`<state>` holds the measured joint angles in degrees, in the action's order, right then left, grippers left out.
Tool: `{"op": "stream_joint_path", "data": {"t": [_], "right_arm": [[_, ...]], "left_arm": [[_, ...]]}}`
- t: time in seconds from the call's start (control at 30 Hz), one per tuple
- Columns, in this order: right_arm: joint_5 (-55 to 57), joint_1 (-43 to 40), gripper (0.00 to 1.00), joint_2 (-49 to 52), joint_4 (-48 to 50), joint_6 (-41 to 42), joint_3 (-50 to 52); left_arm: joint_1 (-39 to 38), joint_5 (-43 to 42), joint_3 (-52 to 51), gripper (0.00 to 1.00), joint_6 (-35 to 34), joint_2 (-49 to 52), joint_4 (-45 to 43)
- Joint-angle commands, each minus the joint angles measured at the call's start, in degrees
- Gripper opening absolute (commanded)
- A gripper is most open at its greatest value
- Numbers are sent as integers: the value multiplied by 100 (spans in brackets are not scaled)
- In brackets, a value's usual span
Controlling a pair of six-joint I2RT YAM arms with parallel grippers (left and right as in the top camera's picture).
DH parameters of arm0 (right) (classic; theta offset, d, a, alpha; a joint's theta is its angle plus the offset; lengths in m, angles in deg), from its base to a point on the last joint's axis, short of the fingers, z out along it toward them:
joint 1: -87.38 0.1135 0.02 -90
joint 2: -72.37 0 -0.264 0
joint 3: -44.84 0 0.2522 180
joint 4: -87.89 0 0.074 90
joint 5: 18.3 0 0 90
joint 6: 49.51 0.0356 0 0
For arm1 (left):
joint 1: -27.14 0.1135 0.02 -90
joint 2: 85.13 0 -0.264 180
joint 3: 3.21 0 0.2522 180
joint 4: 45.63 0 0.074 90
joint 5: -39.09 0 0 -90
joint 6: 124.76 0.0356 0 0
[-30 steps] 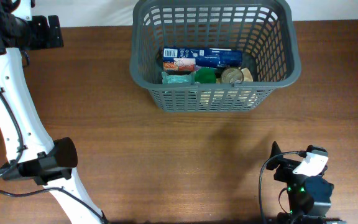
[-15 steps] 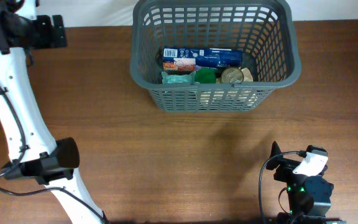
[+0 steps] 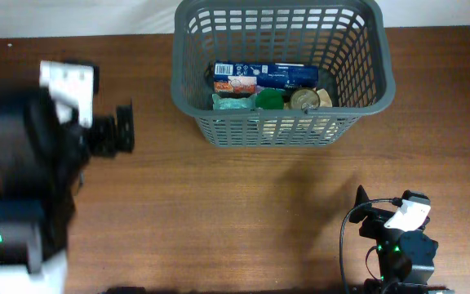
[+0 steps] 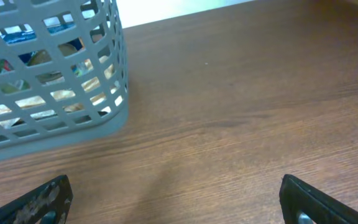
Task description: Pack container
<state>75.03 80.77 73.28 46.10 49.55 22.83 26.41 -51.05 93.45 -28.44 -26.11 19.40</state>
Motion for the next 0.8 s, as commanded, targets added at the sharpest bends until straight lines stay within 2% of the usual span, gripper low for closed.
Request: {"op": "stream_joint_path", "data": {"t": [0.0, 0.13, 0.3, 0.4, 0.57, 0.67, 0.77], "right_arm": [[-28, -17, 99, -48, 2, 46, 42], [-28, -17, 99, -48, 2, 46, 42], [-28, -17, 99, -48, 2, 48, 42], [-31, -17, 99, -48, 2, 48, 42], [-31, -17, 99, -48, 2, 46, 42], [-28, -17, 99, -48, 2, 48, 42], [-31, -17, 99, -48, 2, 48, 42]], "left_arm": [[9, -2, -1906, 99, -48, -1674, -1469], [9, -2, -3799, 99, -50, -3342, -2629], [9, 0, -5598, 99, -48, -4787, -3099], [9, 0, -6284, 99, -48, -5101, -3742], [9, -2, -7713, 99, -48, -5563, -5316], [9, -2, -8148, 99, -48, -5836, -5556], [9, -2, -8238, 99, -48, -5873, -5372]]}}
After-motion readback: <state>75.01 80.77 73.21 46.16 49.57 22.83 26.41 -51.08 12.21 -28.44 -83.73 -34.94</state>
